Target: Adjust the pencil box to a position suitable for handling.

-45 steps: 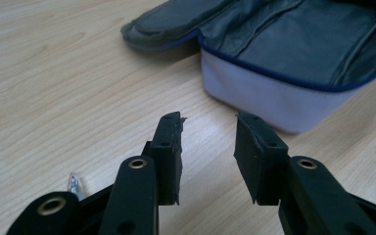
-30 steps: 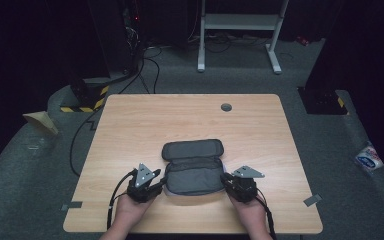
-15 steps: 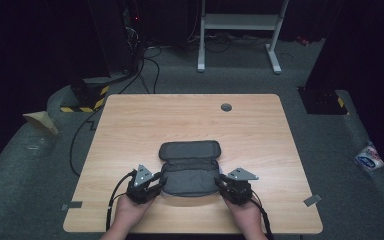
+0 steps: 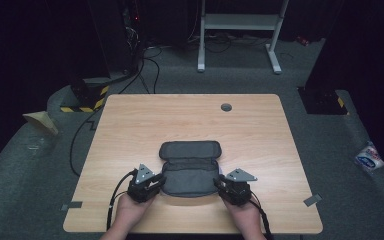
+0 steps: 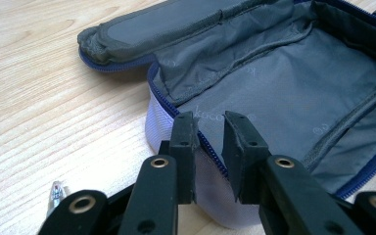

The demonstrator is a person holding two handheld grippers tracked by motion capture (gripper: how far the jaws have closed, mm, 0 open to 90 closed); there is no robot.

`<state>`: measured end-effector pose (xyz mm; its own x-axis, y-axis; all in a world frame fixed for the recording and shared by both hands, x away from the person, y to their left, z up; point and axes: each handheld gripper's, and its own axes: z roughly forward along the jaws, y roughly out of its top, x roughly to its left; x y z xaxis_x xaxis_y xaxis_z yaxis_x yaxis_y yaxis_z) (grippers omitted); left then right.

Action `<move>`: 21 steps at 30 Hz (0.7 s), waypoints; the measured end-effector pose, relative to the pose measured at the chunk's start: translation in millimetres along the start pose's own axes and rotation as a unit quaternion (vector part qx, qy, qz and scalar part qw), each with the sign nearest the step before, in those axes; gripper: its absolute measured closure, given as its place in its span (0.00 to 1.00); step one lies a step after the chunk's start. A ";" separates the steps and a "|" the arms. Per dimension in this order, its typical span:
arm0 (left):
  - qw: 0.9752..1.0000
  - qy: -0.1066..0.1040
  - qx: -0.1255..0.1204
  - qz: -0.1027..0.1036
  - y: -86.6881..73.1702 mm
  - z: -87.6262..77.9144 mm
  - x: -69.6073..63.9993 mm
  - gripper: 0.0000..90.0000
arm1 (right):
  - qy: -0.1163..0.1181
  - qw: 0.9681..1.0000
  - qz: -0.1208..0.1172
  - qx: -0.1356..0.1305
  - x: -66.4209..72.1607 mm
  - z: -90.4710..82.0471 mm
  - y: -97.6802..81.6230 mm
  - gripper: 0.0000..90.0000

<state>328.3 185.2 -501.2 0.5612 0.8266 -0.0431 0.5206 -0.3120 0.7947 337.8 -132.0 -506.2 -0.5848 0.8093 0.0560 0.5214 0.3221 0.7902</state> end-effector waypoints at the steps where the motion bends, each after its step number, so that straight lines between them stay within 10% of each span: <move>1: 1.000 0.000 -0.001 0.000 0.1 0.9 0.1 0.83 | -0.001 1.000 0.002 0.001 0.6 -0.2 -0.1 0.73; 21: 0.998 0.023 -0.046 -0.026 3.3 -28.0 24.9 0.74 | -0.005 0.999 0.008 -0.050 -14.5 -27.1 9.2 0.54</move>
<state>325.9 217.9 -482.7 0.5040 0.8617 -0.0590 0.4855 -0.2261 0.8445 334.1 -154.1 -483.2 -0.5701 0.8191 0.0644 0.4656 0.2575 0.8467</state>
